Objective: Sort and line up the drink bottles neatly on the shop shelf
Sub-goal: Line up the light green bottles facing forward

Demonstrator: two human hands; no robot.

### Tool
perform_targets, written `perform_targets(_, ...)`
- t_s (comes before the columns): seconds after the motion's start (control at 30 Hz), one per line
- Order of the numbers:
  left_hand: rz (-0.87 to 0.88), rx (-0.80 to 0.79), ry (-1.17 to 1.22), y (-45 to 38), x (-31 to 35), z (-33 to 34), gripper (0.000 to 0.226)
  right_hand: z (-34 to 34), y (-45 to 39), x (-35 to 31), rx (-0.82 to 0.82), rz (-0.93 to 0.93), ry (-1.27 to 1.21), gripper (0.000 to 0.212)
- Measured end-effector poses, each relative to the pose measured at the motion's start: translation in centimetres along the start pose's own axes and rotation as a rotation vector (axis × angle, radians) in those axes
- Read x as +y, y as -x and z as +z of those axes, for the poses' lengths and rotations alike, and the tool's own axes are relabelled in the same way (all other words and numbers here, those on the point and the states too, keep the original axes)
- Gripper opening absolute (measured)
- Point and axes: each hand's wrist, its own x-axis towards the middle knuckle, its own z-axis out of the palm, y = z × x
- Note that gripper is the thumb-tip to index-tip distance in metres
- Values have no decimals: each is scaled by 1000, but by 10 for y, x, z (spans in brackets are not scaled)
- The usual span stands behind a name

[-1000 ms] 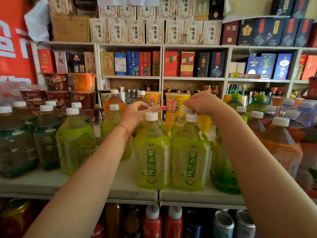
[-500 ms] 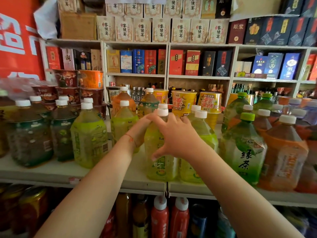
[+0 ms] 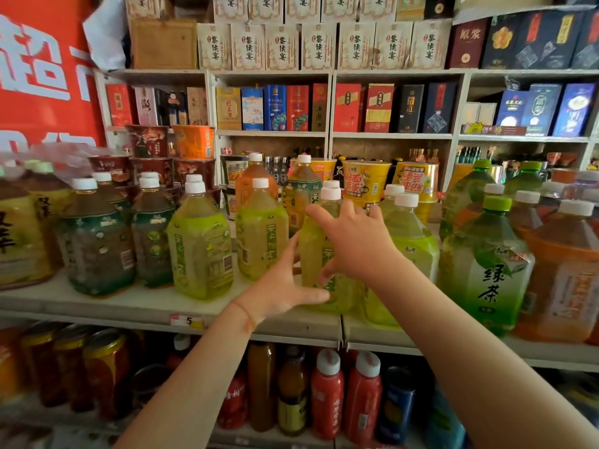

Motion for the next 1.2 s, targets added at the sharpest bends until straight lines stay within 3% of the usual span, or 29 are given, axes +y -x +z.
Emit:
perform_targets(0.07, -24, 88, -164, -8, 8, 5, 117, 1, -3, -1, -6, 11, -1, 117)
perform_targets(0.2, -41, 183, -211, -18, 7, 11, 109, 4, -12, -3, -32, 44, 27, 118)
perform_targets(0.47, -46, 191, -213, -35, 5, 10, 105, 16, -24, -12, -59, 154, 150, 115)
perform_targets(0.57, -31, 172, -295, -28, 5, 6, 87, 12, -11, -25, -51, 195, 185, 92)
perform_targets(0.63, 101, 411, -446, -12, 4, -5, 58, 8, -4, -35, 133, 182, 97, 63)
perform_targets(0.7, 320, 861, -623, 10, -1, -27, 33, 7, -6, -49, 418, 102, -197, 36)
perform_targets(0.73, 350, 1055, -651, 19, -7, -39, 31, 7, -11, -58, 465, 51, -408, 28)
perform_targets(0.8, 197, 1210, -596, 33, -18, -63, 47, 10, -26, -83, 302, -14, -774, 28)
perform_targets(0.87, 5, 1101, -515, 37, -25, -80, 74, 18, -39, -103, 79, -13, -959, 48)
perform_targets(0.97, -141, 906, -408, 43, -33, -98, 100, 28, -54, -127, -82, -22, -1092, 72)
perform_targets(1.13, -177, 823, -118, 47, -31, -126, 99, 45, -63, -143, -153, -46, -1173, 111)
perform_targets(1.2, -201, 753, -49, 49, -34, -135, 90, 48, -61, -148, -75, 25, -1202, 111)
